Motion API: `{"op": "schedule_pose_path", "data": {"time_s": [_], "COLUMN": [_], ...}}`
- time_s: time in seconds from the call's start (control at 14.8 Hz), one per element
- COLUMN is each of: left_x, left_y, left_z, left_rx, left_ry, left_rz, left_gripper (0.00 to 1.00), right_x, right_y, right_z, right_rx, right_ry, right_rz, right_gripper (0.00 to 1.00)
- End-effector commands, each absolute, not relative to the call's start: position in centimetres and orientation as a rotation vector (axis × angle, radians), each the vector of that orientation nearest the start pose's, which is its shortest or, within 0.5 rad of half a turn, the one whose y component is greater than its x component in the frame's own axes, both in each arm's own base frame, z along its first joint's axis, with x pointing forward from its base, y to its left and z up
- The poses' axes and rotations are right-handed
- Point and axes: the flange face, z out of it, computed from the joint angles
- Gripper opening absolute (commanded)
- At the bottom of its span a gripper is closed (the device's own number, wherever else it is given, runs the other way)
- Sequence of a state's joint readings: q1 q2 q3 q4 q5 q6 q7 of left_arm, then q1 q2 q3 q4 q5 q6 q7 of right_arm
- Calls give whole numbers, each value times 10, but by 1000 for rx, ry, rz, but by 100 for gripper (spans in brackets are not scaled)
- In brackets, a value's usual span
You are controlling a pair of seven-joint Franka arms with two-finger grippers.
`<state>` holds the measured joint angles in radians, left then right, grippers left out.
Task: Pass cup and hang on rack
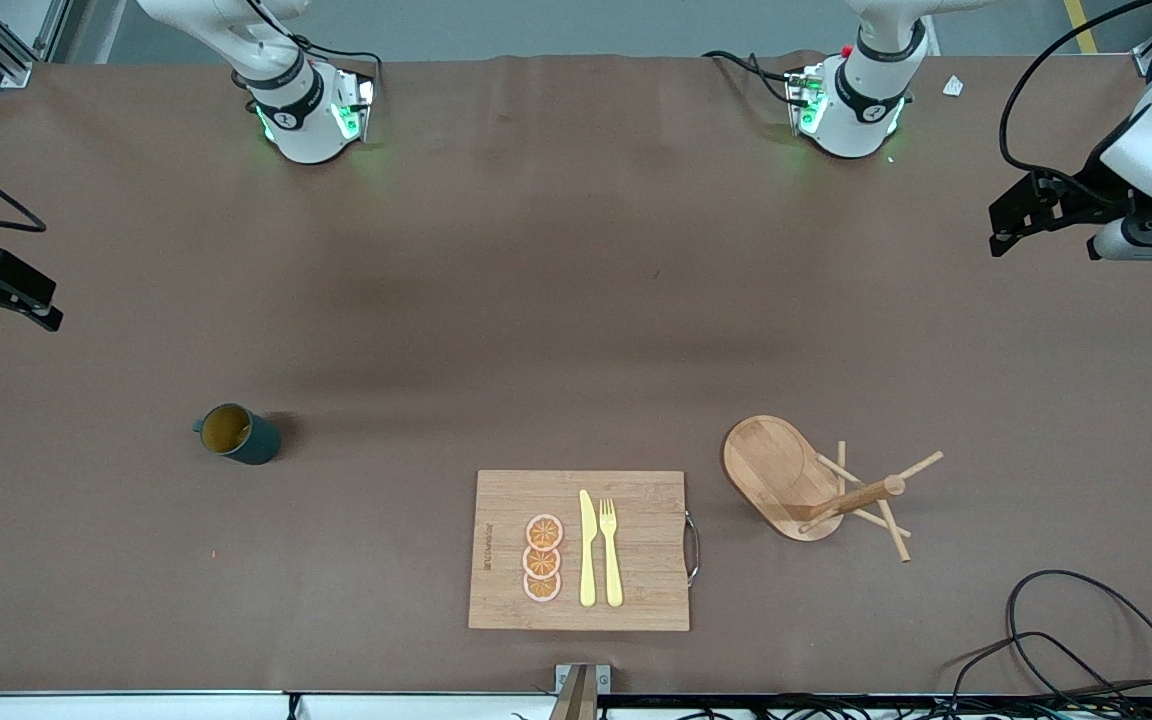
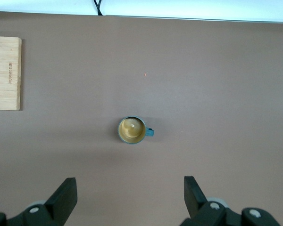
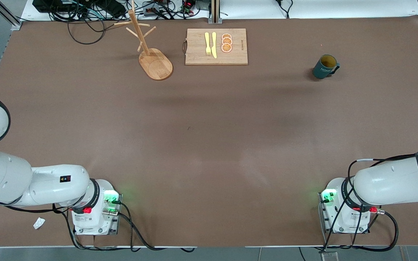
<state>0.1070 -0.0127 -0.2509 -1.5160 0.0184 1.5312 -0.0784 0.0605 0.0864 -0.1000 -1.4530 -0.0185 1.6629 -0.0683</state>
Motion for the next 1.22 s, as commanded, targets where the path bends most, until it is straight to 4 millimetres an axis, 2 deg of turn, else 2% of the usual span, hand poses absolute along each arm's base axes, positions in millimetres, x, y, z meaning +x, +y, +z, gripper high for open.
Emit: {"op": "schedule_pose_path", "data": {"time_s": [0.0, 0.27, 0.68, 1.15], "left_x": [541, 537, 533, 537], "left_y": [-80, -87, -88, -86], "left_z": [657, 658, 659, 656], "left_rx": [-3118, -3118, -3113, -3116], "left_ry": [115, 127, 121, 117], "left_rz": [-37, -39, -16, -13], "left_gripper": [100, 100, 100, 100], "right_x": [590, 590, 590, 590], "right_y": [-23, -23, -23, -24], "right_z": [644, 644, 645, 645], "right_rx": [-3181, -3182, -3182, -3183], "right_ry": [-56, -61, -63, -64], "right_rz": [-200, -199, -202, -202], "right_gripper": [100, 100, 100, 100]}}
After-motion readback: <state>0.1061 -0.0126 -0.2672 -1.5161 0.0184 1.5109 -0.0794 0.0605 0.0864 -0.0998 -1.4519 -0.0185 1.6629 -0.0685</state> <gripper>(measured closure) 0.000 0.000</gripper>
